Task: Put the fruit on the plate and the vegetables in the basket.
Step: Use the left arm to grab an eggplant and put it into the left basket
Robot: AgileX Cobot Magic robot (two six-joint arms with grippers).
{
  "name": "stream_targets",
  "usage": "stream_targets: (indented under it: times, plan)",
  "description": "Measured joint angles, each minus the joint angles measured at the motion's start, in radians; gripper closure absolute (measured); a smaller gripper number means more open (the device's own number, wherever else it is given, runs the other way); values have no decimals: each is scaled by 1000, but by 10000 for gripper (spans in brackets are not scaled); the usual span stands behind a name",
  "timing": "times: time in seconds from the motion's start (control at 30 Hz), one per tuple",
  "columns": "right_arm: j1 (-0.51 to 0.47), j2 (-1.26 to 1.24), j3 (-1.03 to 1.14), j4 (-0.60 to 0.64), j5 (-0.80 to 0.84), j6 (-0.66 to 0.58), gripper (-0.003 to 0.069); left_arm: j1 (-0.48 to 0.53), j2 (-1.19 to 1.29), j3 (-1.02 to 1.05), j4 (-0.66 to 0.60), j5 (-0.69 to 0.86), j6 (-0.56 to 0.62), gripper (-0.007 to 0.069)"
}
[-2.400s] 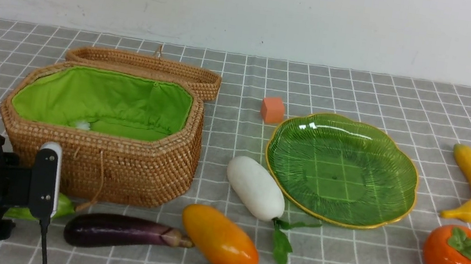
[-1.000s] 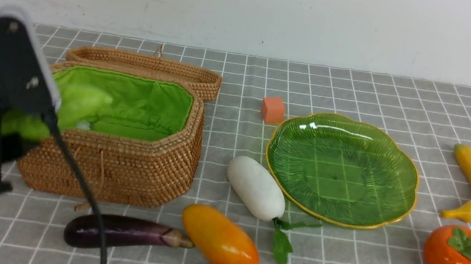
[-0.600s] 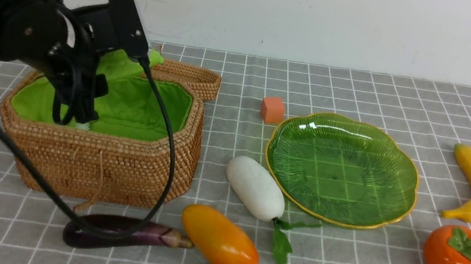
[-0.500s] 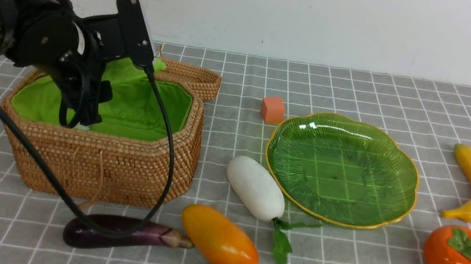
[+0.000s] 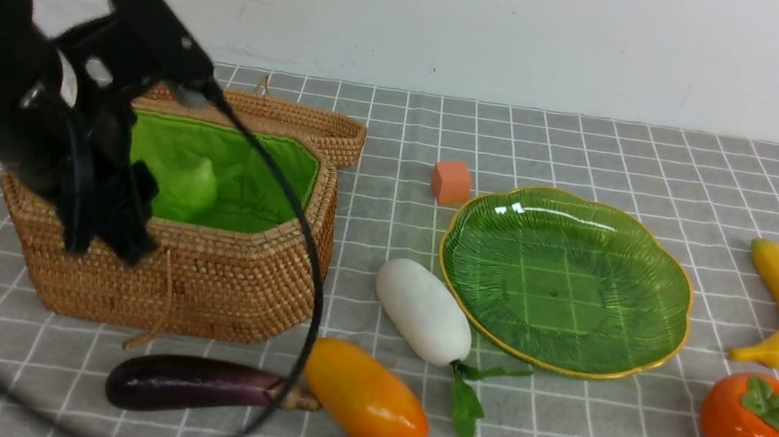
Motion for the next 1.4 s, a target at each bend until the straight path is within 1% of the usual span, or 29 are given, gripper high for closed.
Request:
stream_targets:
  times: [0.07, 0.1, 0.13, 0.2, 0.27, 0.3, 0.37, 0.4, 0.43, 0.47, 0.5, 0.53, 0.6, 0.7, 0.73, 0.8, 0.83, 0.87, 0.93, 1.03, 1.2, 1.3, 1.4]
  plan:
    - [0, 0, 0, 0, 13, 0, 592, -61, -59, 89, -65, 42, 72, 473]
    - [0, 0, 0, -1, 19, 0, 592, -81, -72, 134, -97, 45, 99, 505]
    - [0, 0, 0, -1, 22, 0, 591, -106, -81, 175, -123, 37, 121, 520]
    - [0, 0, 0, -1, 24, 0, 591, -128, -75, 241, -145, -9, 145, 512]
    - [0, 0, 0, -1, 24, 0, 589, -134, -51, 292, -149, -91, 149, 448]
    - [0, 0, 0, -1, 24, 0, 589, -134, -36, 310, -146, -141, 149, 386]
    - [0, 0, 0, -1, 25, -1, 589, -134, -7, 321, -131, -194, 143, 300]
    - [0, 0, 0, -1, 25, -1, 589, -134, 13, 323, -118, -218, 138, 238]
    - [0, 0, 0, 1, 26, -1, 588, -134, 47, 323, -97, -247, 131, 146]
    - [0, 0, 0, 1, 26, -1, 588, -134, 68, 323, -86, -262, 123, 96]
    - [0, 0, 0, 1, 26, -1, 588, -134, 72, 323, -86, -262, 122, 88]
    - [0, 0, 0, 1, 27, -1, 588, -134, 93, 323, -74, -273, 113, 50]
    - [0, 0, 0, 3, 31, -2, 589, -134, 140, 323, -27, -301, 79, 6]
    - [0, 0, 0, 4, 36, -2, 589, -134, 164, 323, 23, -331, 46, 9]
    - [0, 0, 0, 4, 43, -2, 589, -134, 184, 323, 81, -366, 1, 31]
    - [0, 0, 0, 4, 45, -2, 589, -134, 199, 323, 117, -392, -31, 53]
    - [0, 0, 0, 4, 45, -2, 590, -134, 199, 323, 122, -394, -35, 56]
    - [0, 0, 0, 4, 47, -2, 591, -134, 212, 323, 156, -411, -57, 74]
    - [0, 0, 0, 4, 48, -2, 591, -134, 230, 323, 206, -430, -77, 85]
    - [0, 0, 0, 4, 52, -2, 591, -134, 255, 319, 253, -443, -94, 88]
    - [0, 0, 0, 4, 60, -2, 589, -134, 271, 311, 266, -444, -115, 118]
    - [0, 0, 0, 4, 69, -2, 587, -134, 273, 312, 236, -429, -119, 236]
    - [0, 0, 0, 4, 70, -2, 585, -134, 272, 311, 217, -420, -123, 245]
